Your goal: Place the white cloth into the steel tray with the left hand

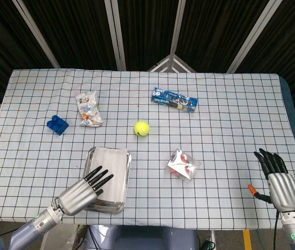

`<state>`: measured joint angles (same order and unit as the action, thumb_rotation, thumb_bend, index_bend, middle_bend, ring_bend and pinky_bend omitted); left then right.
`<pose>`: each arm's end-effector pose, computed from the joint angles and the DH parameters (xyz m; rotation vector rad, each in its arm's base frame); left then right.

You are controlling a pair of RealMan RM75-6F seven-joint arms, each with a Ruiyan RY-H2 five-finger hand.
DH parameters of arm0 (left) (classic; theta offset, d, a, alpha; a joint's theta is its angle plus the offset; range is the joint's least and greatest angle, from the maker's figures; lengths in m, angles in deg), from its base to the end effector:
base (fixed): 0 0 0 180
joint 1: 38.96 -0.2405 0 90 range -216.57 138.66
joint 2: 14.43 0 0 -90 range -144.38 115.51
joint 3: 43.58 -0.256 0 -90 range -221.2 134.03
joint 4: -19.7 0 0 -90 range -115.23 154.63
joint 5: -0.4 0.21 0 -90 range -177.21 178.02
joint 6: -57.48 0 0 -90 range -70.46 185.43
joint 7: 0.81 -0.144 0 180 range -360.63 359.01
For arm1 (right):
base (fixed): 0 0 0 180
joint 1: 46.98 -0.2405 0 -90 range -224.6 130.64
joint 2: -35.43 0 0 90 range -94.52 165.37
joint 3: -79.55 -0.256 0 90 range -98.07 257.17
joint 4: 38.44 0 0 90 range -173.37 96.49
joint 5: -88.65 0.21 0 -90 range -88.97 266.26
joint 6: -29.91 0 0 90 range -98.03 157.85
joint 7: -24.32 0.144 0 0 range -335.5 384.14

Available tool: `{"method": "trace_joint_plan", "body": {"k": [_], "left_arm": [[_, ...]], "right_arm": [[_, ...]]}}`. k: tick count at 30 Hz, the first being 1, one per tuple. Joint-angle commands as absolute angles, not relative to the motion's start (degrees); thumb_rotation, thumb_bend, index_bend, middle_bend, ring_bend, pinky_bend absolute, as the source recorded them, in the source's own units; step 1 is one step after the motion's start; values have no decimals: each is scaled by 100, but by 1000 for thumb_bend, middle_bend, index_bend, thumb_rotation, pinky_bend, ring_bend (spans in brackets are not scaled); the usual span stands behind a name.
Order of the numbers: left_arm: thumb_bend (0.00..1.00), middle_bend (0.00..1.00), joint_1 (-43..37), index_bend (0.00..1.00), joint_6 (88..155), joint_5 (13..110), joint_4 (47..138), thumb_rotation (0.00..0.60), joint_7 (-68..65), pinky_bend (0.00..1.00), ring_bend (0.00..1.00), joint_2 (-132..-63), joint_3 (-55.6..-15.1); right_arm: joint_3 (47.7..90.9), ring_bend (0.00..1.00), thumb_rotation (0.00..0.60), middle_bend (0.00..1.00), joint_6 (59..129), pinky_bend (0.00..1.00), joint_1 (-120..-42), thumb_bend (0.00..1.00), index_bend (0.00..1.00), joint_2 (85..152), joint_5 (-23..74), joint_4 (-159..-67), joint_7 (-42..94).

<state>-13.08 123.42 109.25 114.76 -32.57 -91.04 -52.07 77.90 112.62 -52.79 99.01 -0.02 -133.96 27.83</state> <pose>-0.1878 0.1846 0.0127 -2.3102 -0.2353 -0.8798 -0.2952 -0.1801 0.1461 1.4378 -1.0043 0.9838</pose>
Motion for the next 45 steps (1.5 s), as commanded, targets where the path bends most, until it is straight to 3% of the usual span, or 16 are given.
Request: {"method": "trace_joint_plan", "body": {"k": [1,32,35,39,45], "left_arm": [[532,53,-1355,603,12353,11032,11259,600,-3121,0,0,-9256,-5312],[507,34,-1537,563,12343,10797,11030,600,-3157,0,0,-9518,-5310],[448,13,-1532,503,12318,10787,11055,600,-3183,0,0,-9468,-5324],[327,0,-1528,308,12301,10769,11093,600,-3248,0,0,-9352,-5328],[296,0,-1538,198,12318,10737,11199,600,-3243,0,0,-9127,-5359]], "right_arm": [[7791,0,600,0,11263,0,-5278,314,0,9901,-4,-13396,2780],[7799,0,600,0,11278,0,-5273,314,0,9902,-34,-13398,2772],[7799,0,600,0,11284,0,-5271,313,0,9902,-38,-13397,2777],[7798,0,600,0,11285,0,-5271,313,0,9901,-39,-13394,2782],[7799,0,600,0,11279,0,-5273,314,0,9907,-36,-13390,2773]]}}
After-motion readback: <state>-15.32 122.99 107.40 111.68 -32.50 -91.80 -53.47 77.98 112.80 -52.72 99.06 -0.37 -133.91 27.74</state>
